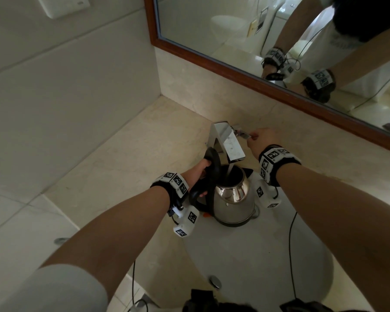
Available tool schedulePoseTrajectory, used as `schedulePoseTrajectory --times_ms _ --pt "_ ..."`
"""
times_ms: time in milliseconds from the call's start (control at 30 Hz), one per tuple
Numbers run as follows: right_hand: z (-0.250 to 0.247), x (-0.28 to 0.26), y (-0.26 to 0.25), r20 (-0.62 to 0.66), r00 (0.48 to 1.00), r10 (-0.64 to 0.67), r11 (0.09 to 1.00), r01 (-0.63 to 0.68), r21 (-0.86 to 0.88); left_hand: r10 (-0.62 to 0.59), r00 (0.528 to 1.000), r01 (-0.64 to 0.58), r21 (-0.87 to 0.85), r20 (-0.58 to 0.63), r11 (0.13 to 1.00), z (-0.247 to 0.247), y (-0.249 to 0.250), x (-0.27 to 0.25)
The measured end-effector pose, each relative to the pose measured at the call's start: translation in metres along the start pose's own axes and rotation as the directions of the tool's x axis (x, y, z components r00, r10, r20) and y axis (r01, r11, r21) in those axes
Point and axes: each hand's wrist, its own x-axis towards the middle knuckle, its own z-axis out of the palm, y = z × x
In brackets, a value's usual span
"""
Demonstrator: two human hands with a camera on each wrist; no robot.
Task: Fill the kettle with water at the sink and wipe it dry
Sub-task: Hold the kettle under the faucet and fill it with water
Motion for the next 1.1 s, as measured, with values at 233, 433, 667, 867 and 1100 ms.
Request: schedulePoseTrajectory --times_ms 233,433,667,867,1100 --pt "0.0022 0.0004 0.0 0.007 1.0 0.02 0.999 -0.02 0.044 0.016 1.0 -0.016 -0.003 0.004 1.0 0.0 0.0004 -0.0028" --pt "0.0023 0.0015 -0.0002 0.008 1.0 0.016 1.0 -0.016 0.021 -0.008 1.0 0.008 0.013 0.013 1.0 -0.0004 0.001 -0.0046" --pt "0.0005 0.0005 -0.0006 0.004 1.0 -0.008 0.999 0.008 -0.034 0.004 1.0 -0.004 0.006 0.016 1.0 -0.0001 0.0006 -0.0046" --pt "0.0001 -0.0006 -0.0019 -0.002 1.0 -0.017 0.998 0.017 -0.06 -0.001 1.0 0.0 0.035 0.028 0.999 0.0002 0.0025 -0.0079" --pt "0.0008 -0.0005 -0.0003 -0.004 1.0 0.0 0.999 0.0 -0.032 -0.002 1.0 0.002 0.024 0.017 1.0 0.001 0.0016 -0.0072"
